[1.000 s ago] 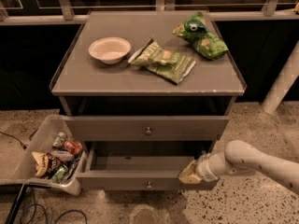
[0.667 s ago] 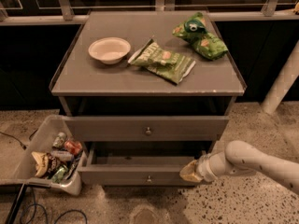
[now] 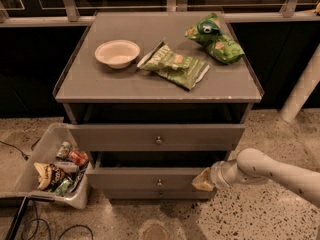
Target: Close middle drawer
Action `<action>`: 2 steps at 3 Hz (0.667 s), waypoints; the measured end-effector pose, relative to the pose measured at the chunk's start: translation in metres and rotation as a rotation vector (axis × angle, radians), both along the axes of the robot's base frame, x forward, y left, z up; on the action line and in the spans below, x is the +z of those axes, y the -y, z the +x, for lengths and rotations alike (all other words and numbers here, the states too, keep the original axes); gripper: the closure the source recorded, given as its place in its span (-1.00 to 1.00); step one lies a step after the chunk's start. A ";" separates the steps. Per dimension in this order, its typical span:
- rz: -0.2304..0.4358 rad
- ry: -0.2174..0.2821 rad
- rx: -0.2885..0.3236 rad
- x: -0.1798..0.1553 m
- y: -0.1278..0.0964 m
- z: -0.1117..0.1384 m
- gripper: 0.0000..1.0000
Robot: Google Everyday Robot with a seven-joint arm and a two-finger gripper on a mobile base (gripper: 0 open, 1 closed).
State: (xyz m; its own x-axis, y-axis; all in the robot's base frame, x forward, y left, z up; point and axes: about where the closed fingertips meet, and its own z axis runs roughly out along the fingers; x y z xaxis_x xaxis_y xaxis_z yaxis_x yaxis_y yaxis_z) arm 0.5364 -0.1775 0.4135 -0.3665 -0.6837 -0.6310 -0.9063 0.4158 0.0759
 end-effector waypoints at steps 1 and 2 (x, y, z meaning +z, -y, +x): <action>-0.001 0.000 -0.001 -0.001 0.000 0.001 -0.64; 0.000 0.000 -0.001 -0.001 0.000 0.001 -1.00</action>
Offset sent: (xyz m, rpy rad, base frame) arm 0.0006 -0.0002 -0.0006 -0.0005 0.0000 -0.0013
